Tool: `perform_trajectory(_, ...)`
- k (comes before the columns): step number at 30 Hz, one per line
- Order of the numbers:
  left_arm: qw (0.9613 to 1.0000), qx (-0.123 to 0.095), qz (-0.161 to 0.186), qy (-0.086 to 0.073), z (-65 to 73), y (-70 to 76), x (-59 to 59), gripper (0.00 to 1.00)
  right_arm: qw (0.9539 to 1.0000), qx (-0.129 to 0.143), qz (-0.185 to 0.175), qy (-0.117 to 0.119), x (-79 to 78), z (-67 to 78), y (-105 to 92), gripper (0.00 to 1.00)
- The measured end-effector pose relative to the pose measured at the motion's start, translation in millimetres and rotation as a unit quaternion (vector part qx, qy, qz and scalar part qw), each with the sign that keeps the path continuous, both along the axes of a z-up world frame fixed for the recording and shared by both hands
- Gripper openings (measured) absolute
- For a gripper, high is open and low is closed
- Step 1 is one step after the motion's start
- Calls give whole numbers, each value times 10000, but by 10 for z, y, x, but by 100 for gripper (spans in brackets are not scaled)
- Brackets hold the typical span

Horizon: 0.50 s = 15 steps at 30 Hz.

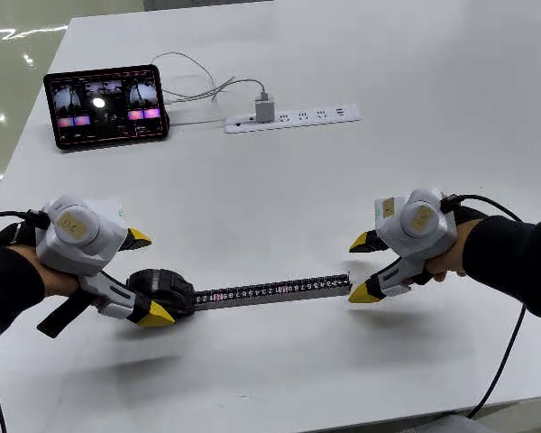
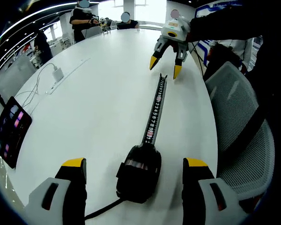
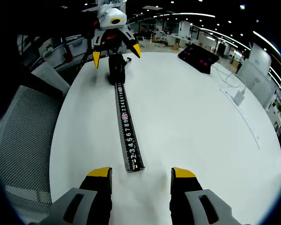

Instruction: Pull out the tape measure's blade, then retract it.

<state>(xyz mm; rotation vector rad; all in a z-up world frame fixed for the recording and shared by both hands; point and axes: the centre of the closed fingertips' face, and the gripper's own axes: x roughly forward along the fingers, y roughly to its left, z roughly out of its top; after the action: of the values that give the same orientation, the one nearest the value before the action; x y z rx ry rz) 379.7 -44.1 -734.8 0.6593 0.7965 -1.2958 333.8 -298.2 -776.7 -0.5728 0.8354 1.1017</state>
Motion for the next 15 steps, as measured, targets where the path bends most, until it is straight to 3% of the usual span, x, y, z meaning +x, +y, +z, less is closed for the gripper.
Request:
perform_trajectory(2,10000,-28,-1,-17,15,-4,-12,82,9999,50,-148,7,-1,13,-24,48)
perform_trajectory(5,10000,-75,63,10,29,-9,-25,85,9974,365,-619,5,35,70,-39,54)
perform_trajectory(8,9996,-119,237,-6,38,10,-1,90,9959,432,-781,-123,44,99,-95,60)
perform_trajectory(11,9991,-182,384,10,46,36,11,93,9947,506,-885,-100,-6,119,-130,63)
perform_trajectory(15,9986,-284,442,-114,77,50,30,93,9927,582,-1048,-161,-46,163,-178,65)
